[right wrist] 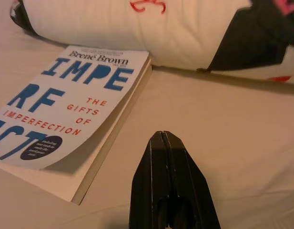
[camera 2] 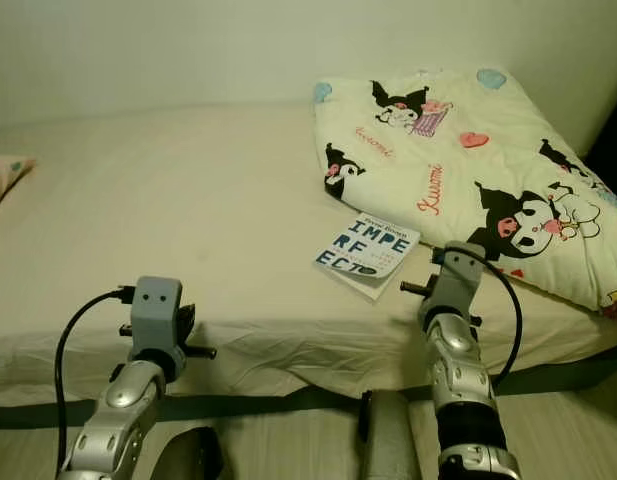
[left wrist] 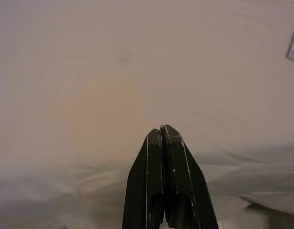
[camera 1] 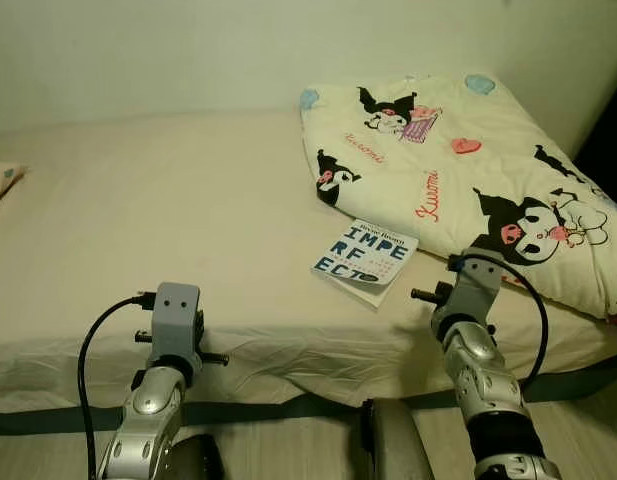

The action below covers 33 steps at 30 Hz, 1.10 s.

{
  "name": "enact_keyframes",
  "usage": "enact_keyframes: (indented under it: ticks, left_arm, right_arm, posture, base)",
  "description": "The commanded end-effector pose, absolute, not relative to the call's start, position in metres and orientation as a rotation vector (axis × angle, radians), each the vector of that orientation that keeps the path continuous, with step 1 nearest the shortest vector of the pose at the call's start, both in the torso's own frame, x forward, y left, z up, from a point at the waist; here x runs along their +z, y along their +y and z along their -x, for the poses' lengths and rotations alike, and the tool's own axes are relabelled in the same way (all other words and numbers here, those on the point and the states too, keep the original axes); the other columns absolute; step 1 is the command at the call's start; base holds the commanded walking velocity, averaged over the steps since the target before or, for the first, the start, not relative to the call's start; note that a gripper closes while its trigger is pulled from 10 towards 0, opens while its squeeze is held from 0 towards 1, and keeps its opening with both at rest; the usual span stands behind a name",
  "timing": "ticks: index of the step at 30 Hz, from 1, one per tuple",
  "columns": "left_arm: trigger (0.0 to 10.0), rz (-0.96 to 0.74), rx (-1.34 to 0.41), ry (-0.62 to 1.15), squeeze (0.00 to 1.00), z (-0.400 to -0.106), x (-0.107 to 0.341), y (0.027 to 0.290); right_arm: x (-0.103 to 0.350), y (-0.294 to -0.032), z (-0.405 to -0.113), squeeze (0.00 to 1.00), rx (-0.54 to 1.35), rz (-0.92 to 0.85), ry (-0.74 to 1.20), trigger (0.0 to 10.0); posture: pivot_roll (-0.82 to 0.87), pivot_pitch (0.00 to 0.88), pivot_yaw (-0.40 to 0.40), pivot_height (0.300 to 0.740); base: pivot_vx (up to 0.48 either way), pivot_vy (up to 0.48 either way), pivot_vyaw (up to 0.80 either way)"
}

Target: Clean up the room

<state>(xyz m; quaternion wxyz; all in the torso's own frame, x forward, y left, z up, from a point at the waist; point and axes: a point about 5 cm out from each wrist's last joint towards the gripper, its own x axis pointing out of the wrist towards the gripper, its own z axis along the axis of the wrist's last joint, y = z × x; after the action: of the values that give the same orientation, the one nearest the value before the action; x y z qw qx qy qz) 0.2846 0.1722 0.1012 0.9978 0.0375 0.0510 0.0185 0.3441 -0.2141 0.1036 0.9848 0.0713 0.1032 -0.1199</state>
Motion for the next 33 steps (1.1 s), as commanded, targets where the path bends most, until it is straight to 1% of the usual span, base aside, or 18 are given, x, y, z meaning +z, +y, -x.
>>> enact_keyframes:
  ticks: [1, 3, 6, 7, 8, 10, 11, 15, 18, 19, 23, 24, 25, 27, 30, 33]
  left_arm:
    - [10.0, -0.097, 0.054, 0.116, 0.00, -0.281, 0.099, 0.180]
    - [10.0, -0.097, 0.054, 0.116, 0.00, -0.281, 0.099, 0.180]
    - [10.0, -0.104, 0.054, 0.089, 0.00, -0.278, 0.106, 0.182]
    - [10.0, -0.097, 0.036, 0.045, 0.00, -0.277, 0.115, 0.182]
    - [10.0, -0.085, 0.037, 0.022, 0.00, -0.277, 0.120, 0.184]
    - [10.0, -0.077, 0.040, 0.008, 0.00, -0.277, 0.123, 0.184]
    - [10.0, -0.076, 0.037, -0.009, 0.00, -0.278, 0.126, 0.185]
    - [10.0, -0.063, 0.023, -0.030, 0.00, -0.277, 0.131, 0.185]
    - [10.0, -0.056, -0.022, -0.057, 0.00, -0.273, 0.137, 0.181]
    - [10.0, -0.066, -0.042, -0.044, 0.00, -0.269, 0.135, 0.179]
    - [10.0, -0.079, -0.049, -0.029, 0.00, -0.266, 0.133, 0.180]
    - [10.0, -0.100, -0.050, -0.017, 0.00, -0.263, 0.132, 0.183]
    - [10.0, -0.100, -0.050, -0.017, 0.00, -0.263, 0.132, 0.183]
    - [10.0, -0.138, -0.047, -0.006, 0.00, -0.258, 0.135, 0.191]
    - [10.0, -0.153, -0.047, -0.003, 0.00, -0.256, 0.137, 0.194]
    - [10.0, -0.199, -0.039, 0.007, 0.00, -0.250, 0.140, 0.202]
  right_arm:
    - [0.102, -0.212, -0.348, 0.00, -0.223, -0.162, 0.211, 10.0]
    - [0.102, -0.212, -0.348, 0.00, -0.223, -0.162, 0.211, 10.0]
    - [0.108, -0.209, -0.356, 0.00, -0.193, -0.210, 0.192, 10.0]
    - [0.116, -0.208, -0.364, 0.00, -0.172, -0.266, 0.158, 10.0]
    - [0.120, -0.209, -0.368, 0.71, -0.173, -0.287, 0.138, 10.0]
    - [0.123, -0.210, -0.370, 0.71, -0.176, -0.298, 0.125, 10.0]
    - [0.128, -0.210, -0.373, 1.00, -0.171, -0.319, 0.100, 10.0]
    - [0.132, -0.211, -0.376, 1.00, -0.165, -0.342, 0.080, 10.0]
    - [0.133, -0.214, -0.378, 1.00, -0.183, -0.377, 0.082, 10.0]
    - [0.129, -0.217, -0.378, 1.00, -0.209, -0.404, 0.104, 10.0]
    - [0.125, -0.219, -0.378, 1.00, -0.232, -0.426, 0.127, 10.0]
    - [0.121, -0.220, -0.378, 1.00, -0.256, -0.438, 0.162, 10.0]
    - [0.121, -0.220, -0.378, 1.00, -0.256, -0.438, 0.162, 10.0]
    - [0.117, -0.219, -0.378, 1.00, -0.280, -0.474, 0.208, 10.0]
    - [0.116, -0.219, -0.378, 1.00, -0.288, -0.490, 0.219, 10.0]
    - [0.113, -0.218, -0.378, 1.00, -0.293, -0.526, 0.222, 10.0]
  posture:
    - [-0.08, 0.223, 0.046, 0.515]
    - [-0.08, 0.223, 0.046, 0.515]
    - [-0.05, 0.242, 0.044, 0.515]
    - [-0.03, 0.252, 0.037, 0.515]
    - [-0.03, 0.264, 0.035, 0.515]
    - [-0.03, 0.264, 0.035, 0.515]
    - [-0.01, 0.282, 0.031, 0.515]
    - [-0.01, 0.292, 0.028, 0.515]
    - [0.02, 0.323, 0.028, 0.515]
    - [0.03, 0.336, 0.034, 0.515]
    - [0.03, 0.336, 0.034, 0.515]
    - [0.07, 0.360, 0.043, 0.515]
    - [0.07, 0.360, 0.043, 0.515]
    - [0.10, 0.385, 0.047, 0.515]
    - [0.10, 0.385, 0.047, 0.515]
    - [0.14, 0.409, 0.055, 0.515]
  base:
    - [0.000, 0.000, 0.00]
    - [0.000, 0.000, 0.00]
    - [0.000, 0.000, 0.00]
    - [0.000, 0.000, 0.00]
    - [0.000, 0.000, 0.00]
    - [0.000, 0.000, 0.00]
    - [0.000, 0.000, 0.00]
    - [0.000, 0.000, 0.00]
    - [0.000, 0.000, 0.00]
    - [0.000, 0.000, 0.00]
    - [0.000, 0.000, 0.00]
    - [0.000, 0.000, 0.00]
    - [0.000, 0.000, 0.00]
    - [0.000, 0.000, 0.00]
    - [0.000, 0.000, 0.00]
    - [0.000, 0.000, 0.00]
